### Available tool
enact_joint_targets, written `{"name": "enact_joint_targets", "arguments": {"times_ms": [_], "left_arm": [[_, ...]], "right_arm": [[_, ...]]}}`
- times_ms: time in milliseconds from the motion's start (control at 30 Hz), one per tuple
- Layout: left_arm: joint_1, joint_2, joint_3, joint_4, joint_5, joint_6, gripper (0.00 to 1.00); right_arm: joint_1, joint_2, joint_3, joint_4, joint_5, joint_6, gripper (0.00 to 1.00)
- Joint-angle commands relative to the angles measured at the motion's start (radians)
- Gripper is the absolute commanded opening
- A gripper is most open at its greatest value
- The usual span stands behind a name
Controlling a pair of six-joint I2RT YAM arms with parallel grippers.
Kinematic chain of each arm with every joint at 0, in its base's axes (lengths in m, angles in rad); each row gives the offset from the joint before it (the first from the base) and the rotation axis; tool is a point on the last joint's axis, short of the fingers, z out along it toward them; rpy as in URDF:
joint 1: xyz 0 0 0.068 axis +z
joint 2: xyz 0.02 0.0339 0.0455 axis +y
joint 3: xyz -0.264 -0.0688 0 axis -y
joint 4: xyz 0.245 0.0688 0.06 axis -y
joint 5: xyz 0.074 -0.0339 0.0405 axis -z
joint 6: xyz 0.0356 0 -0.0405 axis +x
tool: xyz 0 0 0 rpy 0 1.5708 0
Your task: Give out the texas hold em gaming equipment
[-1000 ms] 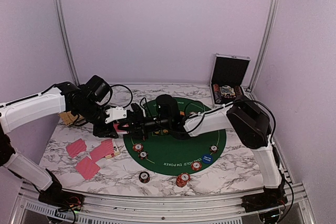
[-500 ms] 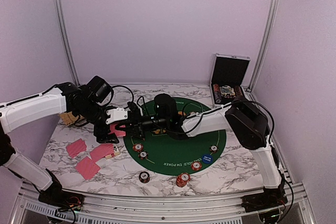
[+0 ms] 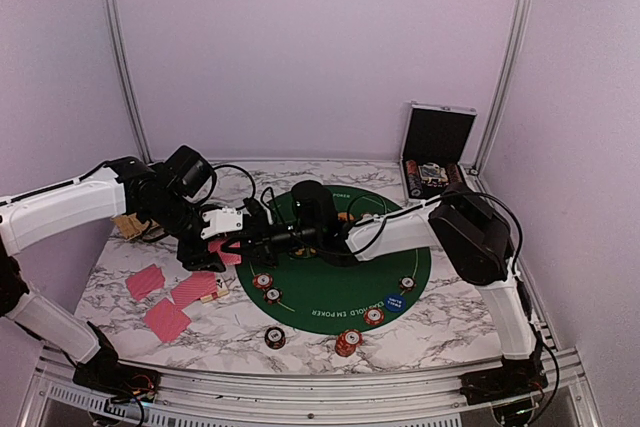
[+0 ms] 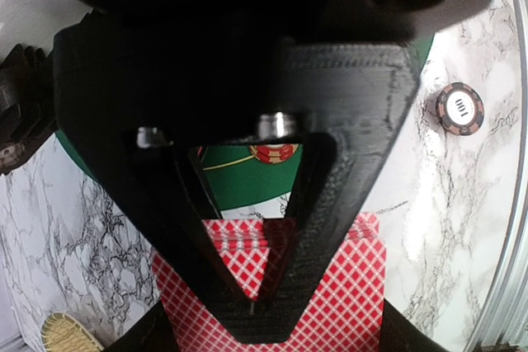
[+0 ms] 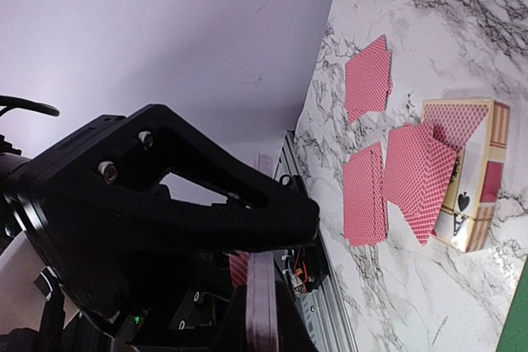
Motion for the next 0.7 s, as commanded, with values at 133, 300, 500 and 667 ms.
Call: {"name": "enact_joint_targets", "arguments": {"times_ms": [133, 300, 500, 667], "left_arm": [[-0.002, -0.015, 0.026, -0.035, 0.008, -0.008, 0.62], [-0.002, -0.010, 0.040, -0.034, 0.002, -0.014, 0.59], [-0.002, -0.002, 0.048, -0.035, 0.002, -0.015, 0.57], [-0.002, 0.005, 0.053, -0.034, 0.003, -0.018, 0.56]], "right_arm": [[0.009, -0.034, 0.028, 0.002, -0.018, -0.027, 0.06], [0.008, -0.030, 0.032, 0.002, -0.018, -0.024, 0.24], [0.009, -0.019, 0.045, -0.021, -0.016, -0.029, 0.39], [0.009, -0.007, 0.069, -0.078, -0.009, -0.053, 0.39]]}}
